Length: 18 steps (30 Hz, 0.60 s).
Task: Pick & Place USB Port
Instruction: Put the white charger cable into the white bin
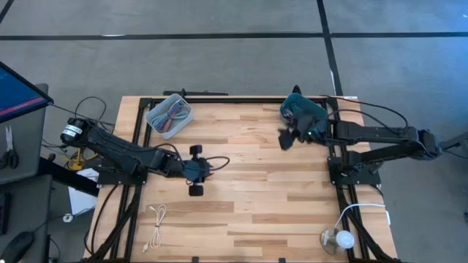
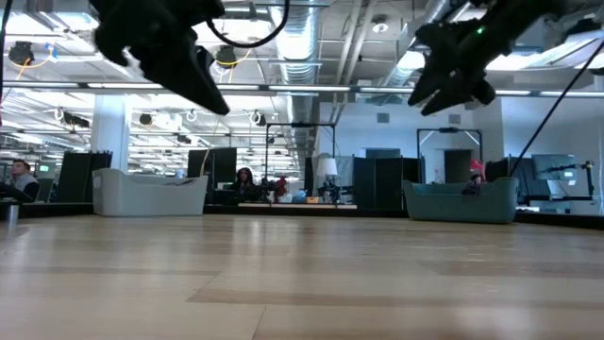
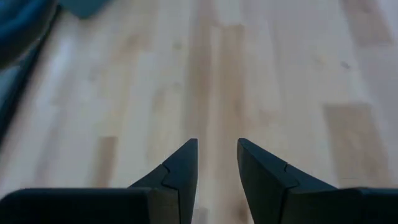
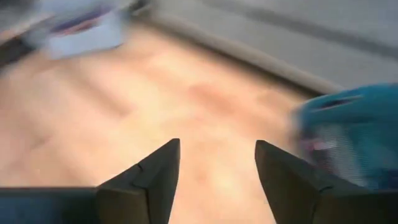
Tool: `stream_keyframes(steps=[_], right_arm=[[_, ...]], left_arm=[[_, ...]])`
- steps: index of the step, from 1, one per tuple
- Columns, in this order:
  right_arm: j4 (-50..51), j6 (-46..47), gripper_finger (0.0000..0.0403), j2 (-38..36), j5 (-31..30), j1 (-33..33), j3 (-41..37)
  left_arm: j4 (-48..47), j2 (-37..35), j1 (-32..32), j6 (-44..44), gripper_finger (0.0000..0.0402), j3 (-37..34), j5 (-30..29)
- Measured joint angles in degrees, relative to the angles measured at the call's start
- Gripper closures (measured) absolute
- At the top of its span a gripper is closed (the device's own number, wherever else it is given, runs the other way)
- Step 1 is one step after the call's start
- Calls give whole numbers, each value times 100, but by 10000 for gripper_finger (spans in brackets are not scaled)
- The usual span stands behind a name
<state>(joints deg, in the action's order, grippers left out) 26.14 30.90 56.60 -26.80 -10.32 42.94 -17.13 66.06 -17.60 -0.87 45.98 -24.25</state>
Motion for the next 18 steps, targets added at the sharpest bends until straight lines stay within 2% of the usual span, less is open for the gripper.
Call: stream_keyframes(steps=[4,6,10,18], right_arm=[[-4,2,218,2,1283,329,0],[-4,2,226,2,1614,546,0],[-6,0,238,2,1648,969,0],[-8,0,254,2,1633,1294,0]], left_arm=[[-288,0,-117,-7,288,-4,702],[-365,0,-208,-8,288,-4,1131],[-343,0,-368,-5,288,-4,1742],[-235,0,-396,38,288,-4,1744]])
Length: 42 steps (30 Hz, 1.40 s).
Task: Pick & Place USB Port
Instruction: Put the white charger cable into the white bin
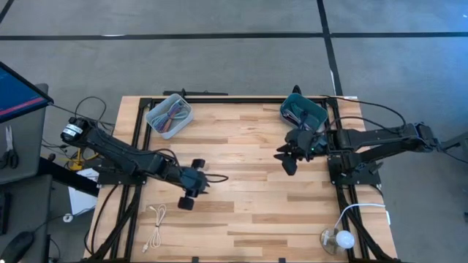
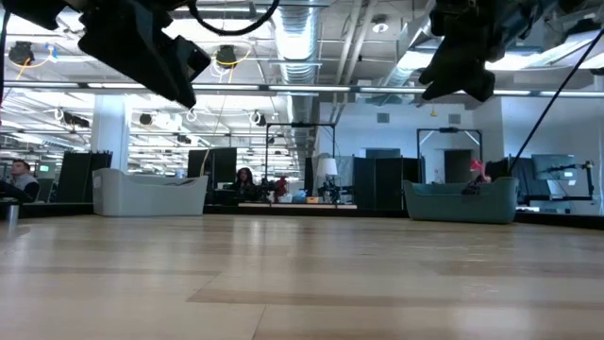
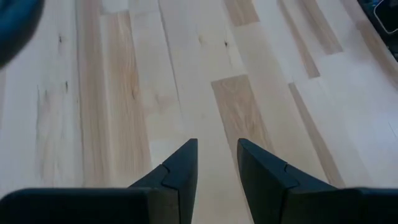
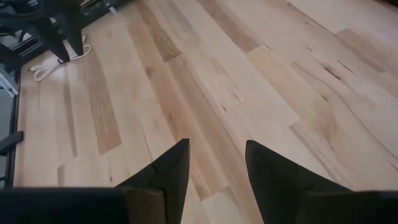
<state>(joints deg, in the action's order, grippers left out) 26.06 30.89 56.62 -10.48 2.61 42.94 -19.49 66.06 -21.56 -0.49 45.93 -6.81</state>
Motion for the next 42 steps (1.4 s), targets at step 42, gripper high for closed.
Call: stream_keyframes(steps=[42], right_arm=[[73,0,275,1865,-807,4,-9]], left_arm=[[-4374,-327,-1348,-10388,398,4,2968]])
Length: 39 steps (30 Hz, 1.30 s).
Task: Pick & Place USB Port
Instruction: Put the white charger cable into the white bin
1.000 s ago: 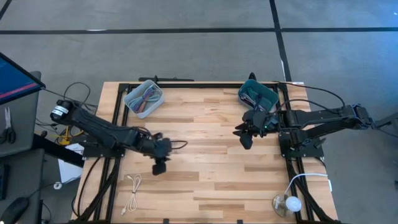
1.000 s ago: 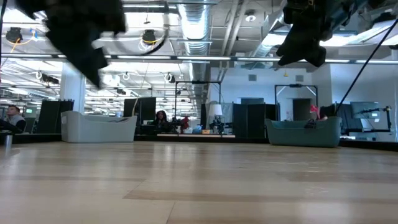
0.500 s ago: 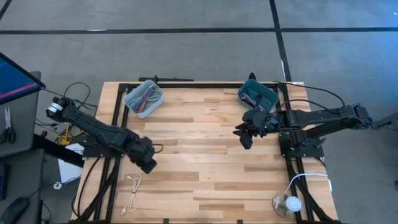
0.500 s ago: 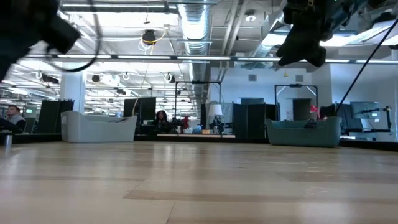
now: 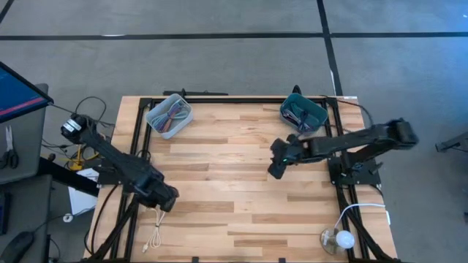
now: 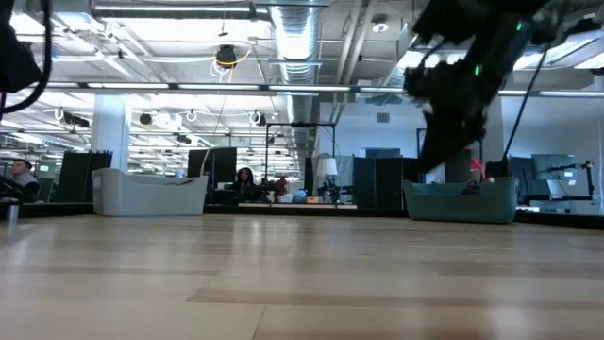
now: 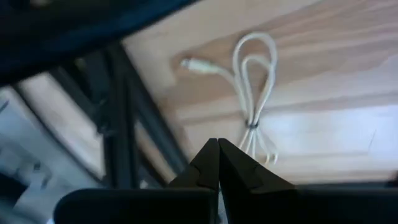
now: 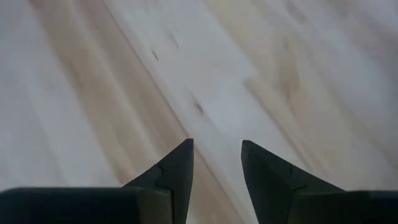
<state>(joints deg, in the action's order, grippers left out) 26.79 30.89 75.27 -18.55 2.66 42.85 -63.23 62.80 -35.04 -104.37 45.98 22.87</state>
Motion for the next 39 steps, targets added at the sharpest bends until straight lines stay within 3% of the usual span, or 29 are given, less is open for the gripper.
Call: stream_keyframes(steps=[7,14,16,22,34,39], right_arm=[[-35,-431,278,1283,35,-246,2],[-81,-254,299,1543,49,-574,357],[-82,-253,306,1543,52,-545,460],[-188,-339,324,1454,64,-305,627],[-243,-450,329,1350,62,2,743],[-248,-449,329,1350,61,0,741]], left_arm=[[51,311,-816,-514,399,737,-1444],[-3,765,-1497,-1024,399,1566,-3532],[-86,1010,-1568,-1157,399,1578,-3435],[-605,1481,-1610,-1277,399,1574,-2391],[-598,1393,-1625,-1024,396,1558,-2524],[-492,1413,-1623,-1016,367,1280,-2453]])
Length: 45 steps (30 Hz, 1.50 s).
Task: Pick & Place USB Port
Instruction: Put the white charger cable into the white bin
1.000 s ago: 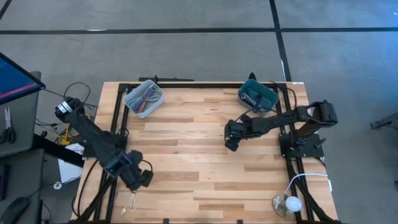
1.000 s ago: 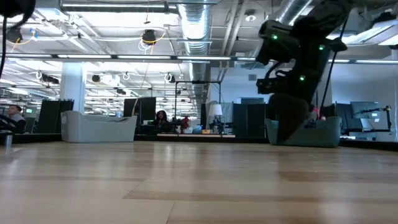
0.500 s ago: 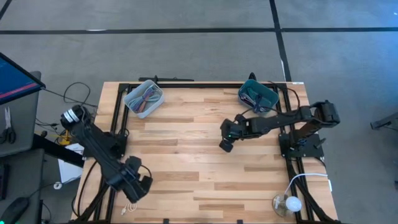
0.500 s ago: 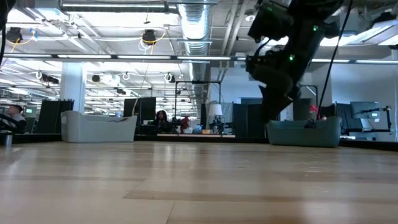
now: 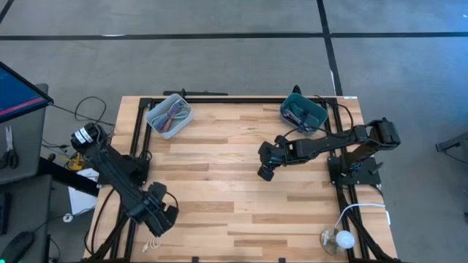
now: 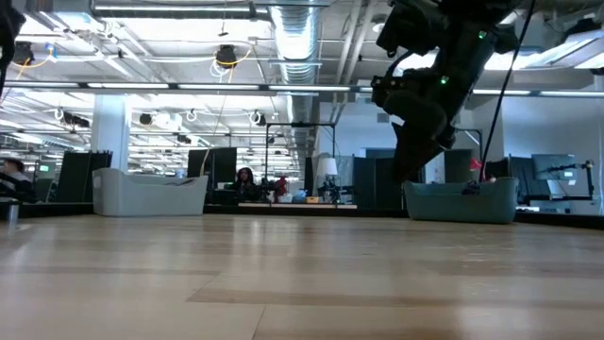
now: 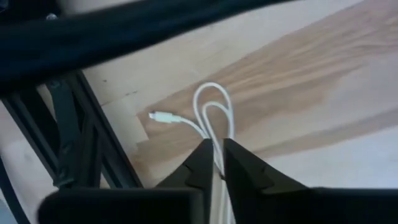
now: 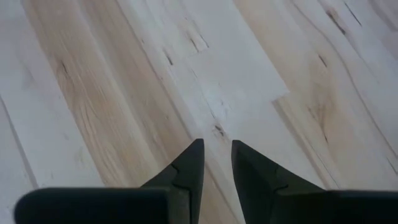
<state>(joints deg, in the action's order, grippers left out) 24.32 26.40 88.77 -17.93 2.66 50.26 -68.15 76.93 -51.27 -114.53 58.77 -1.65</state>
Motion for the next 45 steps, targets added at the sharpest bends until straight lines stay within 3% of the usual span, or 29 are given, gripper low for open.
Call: stream_keyframes(steps=[9,18,35,45], right_arm=[[4,-1,329,0,0,0,-2],[7,-1,329,0,-2,0,-7],[46,-1,329,0,-9,0,-7],[50,-3,329,0,-10,-1,-7]], left_arm=[[809,2,-10,4,286,-671,59],[1859,0,-10,4,251,-1191,40],[3113,-16,-10,-106,251,-1918,-194],[3137,-20,-10,-170,303,-2008,-167]])
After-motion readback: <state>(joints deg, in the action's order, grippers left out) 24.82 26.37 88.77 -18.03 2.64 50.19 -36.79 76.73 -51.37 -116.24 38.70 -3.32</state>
